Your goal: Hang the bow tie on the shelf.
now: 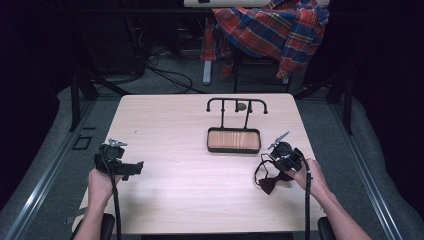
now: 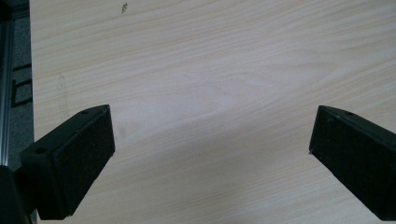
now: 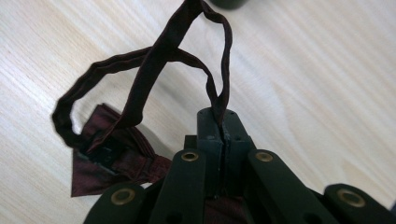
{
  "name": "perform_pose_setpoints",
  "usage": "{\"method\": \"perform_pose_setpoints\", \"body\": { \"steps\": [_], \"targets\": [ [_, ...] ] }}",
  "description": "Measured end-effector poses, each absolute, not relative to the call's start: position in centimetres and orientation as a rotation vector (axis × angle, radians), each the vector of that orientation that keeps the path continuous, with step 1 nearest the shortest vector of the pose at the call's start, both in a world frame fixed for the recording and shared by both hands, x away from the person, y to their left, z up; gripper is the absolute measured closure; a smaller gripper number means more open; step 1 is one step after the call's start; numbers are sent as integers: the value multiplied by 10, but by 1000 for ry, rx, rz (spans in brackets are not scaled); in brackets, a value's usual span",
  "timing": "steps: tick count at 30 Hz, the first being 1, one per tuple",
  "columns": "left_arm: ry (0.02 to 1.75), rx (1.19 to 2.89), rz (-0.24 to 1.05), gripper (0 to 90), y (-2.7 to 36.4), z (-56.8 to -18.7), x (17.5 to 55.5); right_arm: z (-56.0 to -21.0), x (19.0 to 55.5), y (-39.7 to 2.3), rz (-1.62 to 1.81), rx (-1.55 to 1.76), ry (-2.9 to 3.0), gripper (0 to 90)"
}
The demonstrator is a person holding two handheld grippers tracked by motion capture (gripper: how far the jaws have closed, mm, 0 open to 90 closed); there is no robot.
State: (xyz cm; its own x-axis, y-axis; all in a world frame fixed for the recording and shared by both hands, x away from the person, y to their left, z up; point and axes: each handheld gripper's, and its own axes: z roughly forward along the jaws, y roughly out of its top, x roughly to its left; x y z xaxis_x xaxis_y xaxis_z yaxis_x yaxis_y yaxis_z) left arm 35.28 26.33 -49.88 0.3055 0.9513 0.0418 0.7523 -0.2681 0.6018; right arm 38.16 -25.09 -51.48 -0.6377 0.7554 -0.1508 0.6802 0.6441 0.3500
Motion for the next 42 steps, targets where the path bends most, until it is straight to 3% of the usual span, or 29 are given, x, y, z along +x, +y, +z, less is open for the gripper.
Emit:
{"method": "perform_pose_setpoints", "body": {
  "steps": [42],
  "targets": [
    [1506,2115,578,12,261,-498,352,-467,359,-245,519,1000,2387,892]
  ]
}}
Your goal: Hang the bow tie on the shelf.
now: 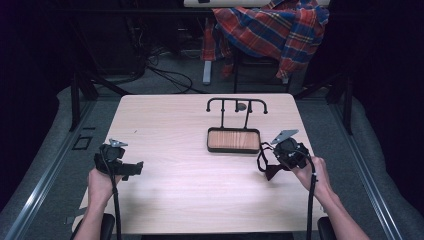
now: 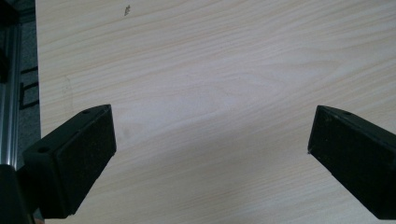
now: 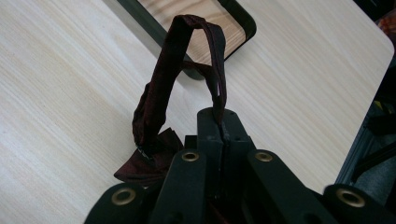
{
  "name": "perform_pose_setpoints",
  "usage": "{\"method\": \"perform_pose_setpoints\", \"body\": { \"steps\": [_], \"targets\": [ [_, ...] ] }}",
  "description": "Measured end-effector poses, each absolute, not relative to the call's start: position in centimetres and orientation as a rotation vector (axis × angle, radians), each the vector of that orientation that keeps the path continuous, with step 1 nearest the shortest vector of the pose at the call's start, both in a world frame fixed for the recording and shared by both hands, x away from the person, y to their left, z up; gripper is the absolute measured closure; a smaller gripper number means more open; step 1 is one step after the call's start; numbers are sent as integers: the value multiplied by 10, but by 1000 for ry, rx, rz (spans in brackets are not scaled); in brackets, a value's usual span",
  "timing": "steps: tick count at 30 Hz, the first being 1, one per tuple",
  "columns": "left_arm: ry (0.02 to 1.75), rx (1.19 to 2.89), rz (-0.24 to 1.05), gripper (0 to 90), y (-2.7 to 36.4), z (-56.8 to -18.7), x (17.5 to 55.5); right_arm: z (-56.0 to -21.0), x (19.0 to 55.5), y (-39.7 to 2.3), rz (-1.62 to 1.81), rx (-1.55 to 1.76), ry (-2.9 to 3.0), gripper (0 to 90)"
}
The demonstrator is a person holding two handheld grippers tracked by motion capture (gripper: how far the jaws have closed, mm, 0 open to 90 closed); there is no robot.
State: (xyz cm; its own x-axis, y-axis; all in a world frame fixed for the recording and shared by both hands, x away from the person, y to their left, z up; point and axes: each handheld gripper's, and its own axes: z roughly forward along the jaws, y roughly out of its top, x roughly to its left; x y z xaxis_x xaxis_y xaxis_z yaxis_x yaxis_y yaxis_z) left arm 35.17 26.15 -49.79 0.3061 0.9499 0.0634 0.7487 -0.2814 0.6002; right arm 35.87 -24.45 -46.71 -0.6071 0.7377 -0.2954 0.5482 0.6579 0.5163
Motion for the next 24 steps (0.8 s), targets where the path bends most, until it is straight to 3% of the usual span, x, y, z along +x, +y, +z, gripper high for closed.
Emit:
{"method": "perform_pose_setpoints", "body": {
  "steps": [24],
  "targets": [
    [1497,2126,576,12,259,-499,353,-447,364,-240,602,992,2344,893]
  ]
}}
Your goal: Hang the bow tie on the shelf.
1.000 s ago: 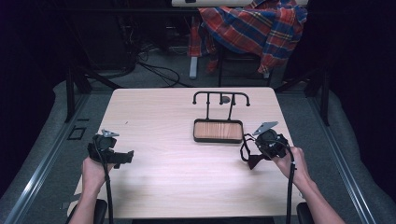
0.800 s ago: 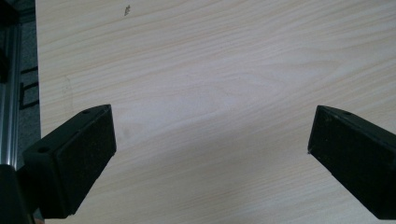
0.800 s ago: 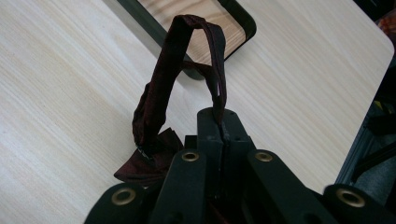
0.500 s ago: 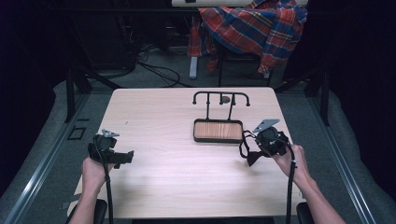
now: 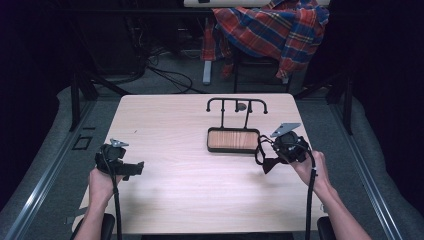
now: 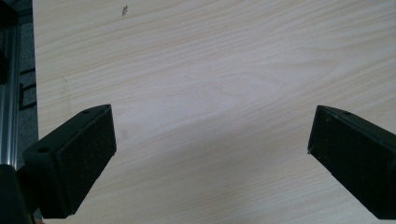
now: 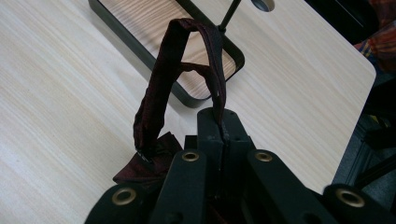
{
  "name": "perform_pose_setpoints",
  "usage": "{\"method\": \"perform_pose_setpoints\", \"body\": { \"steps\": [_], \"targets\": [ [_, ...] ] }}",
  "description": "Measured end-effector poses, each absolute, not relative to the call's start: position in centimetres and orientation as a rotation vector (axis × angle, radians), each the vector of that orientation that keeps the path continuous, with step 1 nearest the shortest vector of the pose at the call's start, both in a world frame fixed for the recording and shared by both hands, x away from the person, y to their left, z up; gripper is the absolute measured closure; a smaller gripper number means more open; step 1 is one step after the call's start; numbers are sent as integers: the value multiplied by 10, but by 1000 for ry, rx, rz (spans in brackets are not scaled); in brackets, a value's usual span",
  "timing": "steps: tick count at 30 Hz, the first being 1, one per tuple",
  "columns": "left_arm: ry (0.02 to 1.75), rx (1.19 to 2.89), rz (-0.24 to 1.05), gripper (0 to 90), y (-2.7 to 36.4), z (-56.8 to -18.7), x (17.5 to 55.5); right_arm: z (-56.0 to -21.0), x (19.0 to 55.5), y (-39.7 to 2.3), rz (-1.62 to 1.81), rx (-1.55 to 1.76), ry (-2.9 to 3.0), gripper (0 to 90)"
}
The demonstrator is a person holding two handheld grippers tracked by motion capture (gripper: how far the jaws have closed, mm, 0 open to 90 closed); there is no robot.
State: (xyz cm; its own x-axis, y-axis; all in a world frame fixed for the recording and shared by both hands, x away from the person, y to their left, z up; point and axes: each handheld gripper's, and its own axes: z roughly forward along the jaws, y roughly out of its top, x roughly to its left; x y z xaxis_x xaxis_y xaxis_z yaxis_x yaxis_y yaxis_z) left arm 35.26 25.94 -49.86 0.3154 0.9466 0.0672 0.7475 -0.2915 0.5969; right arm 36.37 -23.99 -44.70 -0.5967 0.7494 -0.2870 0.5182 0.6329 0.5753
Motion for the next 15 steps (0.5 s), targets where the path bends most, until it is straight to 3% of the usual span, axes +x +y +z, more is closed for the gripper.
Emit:
{"method": "perform_pose_setpoints", "body": {
  "steps": [15],
  "targets": [
    [1500,2121,582,12,259,-499,352,-437,365,-242,630,996,2314,894]
  ]
}}
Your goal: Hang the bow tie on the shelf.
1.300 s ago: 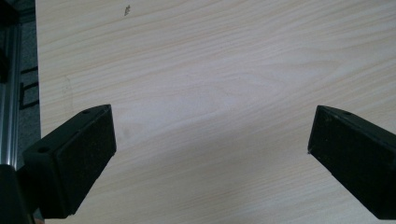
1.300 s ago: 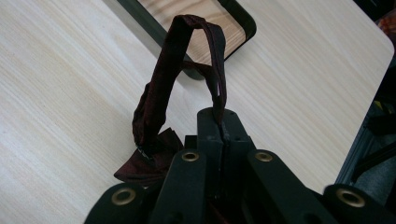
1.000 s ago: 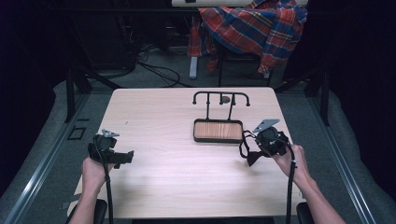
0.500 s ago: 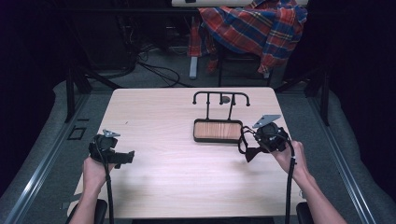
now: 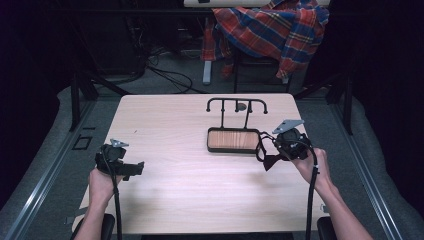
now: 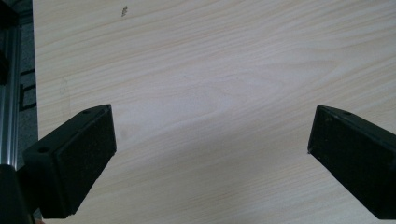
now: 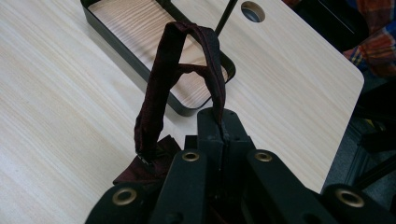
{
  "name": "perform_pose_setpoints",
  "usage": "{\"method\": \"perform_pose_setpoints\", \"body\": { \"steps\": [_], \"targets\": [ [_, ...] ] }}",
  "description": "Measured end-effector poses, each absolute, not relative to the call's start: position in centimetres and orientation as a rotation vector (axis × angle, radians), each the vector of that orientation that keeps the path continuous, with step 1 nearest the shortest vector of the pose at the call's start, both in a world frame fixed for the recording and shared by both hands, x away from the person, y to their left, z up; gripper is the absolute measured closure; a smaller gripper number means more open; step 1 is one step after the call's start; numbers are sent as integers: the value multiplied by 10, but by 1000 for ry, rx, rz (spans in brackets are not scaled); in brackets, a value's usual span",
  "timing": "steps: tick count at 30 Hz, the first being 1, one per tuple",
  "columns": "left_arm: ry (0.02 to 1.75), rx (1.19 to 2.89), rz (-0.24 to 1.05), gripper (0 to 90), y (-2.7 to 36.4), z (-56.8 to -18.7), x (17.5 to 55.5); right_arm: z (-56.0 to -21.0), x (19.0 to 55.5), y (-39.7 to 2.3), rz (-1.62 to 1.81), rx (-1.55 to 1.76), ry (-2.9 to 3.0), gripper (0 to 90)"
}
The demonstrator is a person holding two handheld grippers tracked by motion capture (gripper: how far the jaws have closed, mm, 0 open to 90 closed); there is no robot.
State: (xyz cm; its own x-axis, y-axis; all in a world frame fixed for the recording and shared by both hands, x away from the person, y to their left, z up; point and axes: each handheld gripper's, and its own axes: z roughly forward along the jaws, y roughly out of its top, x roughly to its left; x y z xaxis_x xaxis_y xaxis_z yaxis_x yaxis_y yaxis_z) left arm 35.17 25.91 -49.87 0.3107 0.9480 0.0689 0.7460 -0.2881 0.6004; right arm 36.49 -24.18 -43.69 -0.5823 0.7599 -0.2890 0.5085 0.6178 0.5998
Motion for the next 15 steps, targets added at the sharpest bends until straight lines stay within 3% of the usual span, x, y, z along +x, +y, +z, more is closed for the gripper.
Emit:
{"method": "perform_pose_setpoints", "body": {
  "steps": [15],
  "targets": [
    [1497,2119,583,12,260,-498,352,-425,370,-240,662,982,2281,895]
  ]
}}
